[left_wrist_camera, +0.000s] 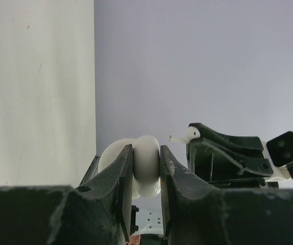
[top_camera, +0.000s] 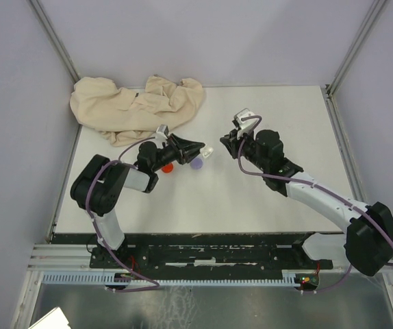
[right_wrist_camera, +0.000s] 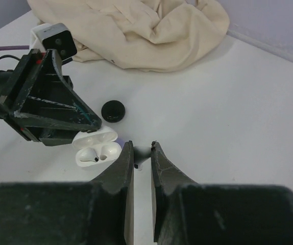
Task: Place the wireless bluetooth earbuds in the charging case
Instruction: Place the earbud in the charging case.
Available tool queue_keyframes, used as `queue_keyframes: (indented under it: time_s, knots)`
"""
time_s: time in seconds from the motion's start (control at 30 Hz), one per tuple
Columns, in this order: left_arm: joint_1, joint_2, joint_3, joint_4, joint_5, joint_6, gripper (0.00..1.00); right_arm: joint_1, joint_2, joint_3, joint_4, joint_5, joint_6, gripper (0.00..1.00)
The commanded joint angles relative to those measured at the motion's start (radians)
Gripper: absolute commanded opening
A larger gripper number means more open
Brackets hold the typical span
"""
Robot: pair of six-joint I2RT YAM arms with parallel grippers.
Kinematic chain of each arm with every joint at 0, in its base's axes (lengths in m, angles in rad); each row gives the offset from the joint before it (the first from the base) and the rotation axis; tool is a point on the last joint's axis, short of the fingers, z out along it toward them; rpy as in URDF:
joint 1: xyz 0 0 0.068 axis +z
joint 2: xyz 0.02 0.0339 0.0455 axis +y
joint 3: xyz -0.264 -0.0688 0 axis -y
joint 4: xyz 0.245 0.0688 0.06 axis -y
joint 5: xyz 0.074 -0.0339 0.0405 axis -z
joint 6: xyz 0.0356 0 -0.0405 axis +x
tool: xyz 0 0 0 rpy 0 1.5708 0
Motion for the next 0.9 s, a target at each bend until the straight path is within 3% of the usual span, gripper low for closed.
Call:
queue_keyframes:
  time_s: [0.0, 0.87]
  knots:
    - [-0.016, 0.020, 0.053, 0.058, -0.002, -0.041, 0.03, 0.041, -0.026, -0.059, 0.263, -0.012, -0.094, 0.02]
    - [-0.043, 0.005, 0.111, 0.078, 0.020, -0.066, 0.03, 0.085, 0.044, -0.061, 0.232, -0.027, -0.098, 0.02]
